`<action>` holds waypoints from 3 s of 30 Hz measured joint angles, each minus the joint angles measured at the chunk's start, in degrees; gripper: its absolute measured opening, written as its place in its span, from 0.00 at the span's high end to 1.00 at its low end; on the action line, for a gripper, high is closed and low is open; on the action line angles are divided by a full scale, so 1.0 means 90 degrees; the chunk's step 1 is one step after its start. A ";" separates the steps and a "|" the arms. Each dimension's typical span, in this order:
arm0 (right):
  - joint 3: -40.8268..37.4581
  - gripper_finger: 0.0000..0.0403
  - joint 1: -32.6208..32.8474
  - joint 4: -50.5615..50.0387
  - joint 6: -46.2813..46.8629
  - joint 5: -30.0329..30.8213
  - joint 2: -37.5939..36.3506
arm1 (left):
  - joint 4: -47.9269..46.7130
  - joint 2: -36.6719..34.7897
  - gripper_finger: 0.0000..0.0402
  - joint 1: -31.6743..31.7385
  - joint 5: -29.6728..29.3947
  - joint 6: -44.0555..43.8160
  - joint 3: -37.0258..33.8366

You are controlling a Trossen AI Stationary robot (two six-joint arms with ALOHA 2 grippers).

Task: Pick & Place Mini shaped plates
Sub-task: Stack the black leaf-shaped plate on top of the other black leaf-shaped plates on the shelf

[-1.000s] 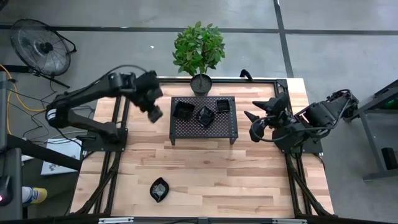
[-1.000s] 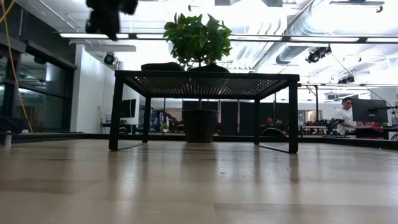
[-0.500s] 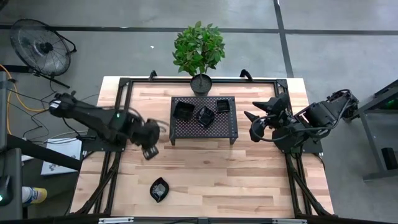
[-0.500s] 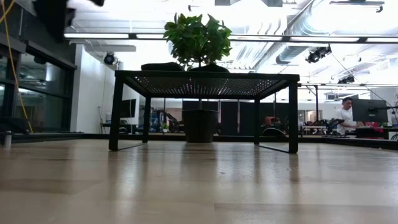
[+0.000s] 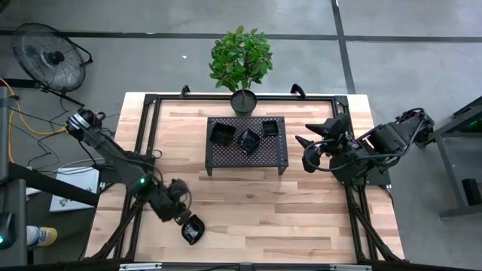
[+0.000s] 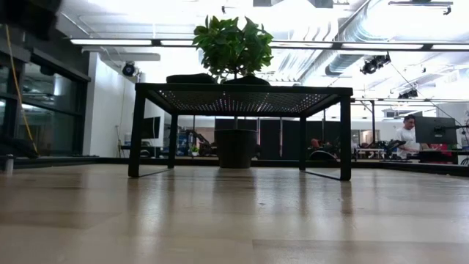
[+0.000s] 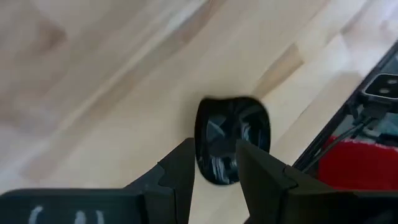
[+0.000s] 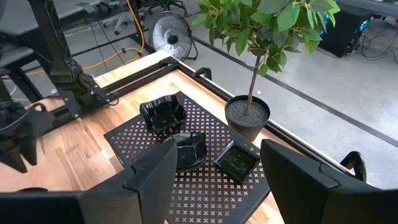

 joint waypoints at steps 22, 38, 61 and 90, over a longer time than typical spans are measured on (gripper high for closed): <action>-0.0002 0.44 0.0000 0.0033 0.0006 -0.0365 -0.0002 | 0.1116 0.1624 0.71 -0.0356 0.0355 -0.0765 -0.0008; -0.0002 0.44 0.0000 0.0094 0.0008 -0.0457 -0.0002 | 0.1226 0.1952 0.71 -0.0356 0.0354 -0.0759 -0.0008; -0.0002 0.44 0.0000 0.0104 0.0008 -0.0517 -0.0002 | 0.1275 0.1947 0.93 -0.0356 0.0453 -0.0644 -0.0005; -0.0002 0.44 0.0002 0.0102 0.0006 -0.0668 -0.0002 | 0.1307 0.1785 1.00 -0.0324 -0.0945 -0.0103 0.0702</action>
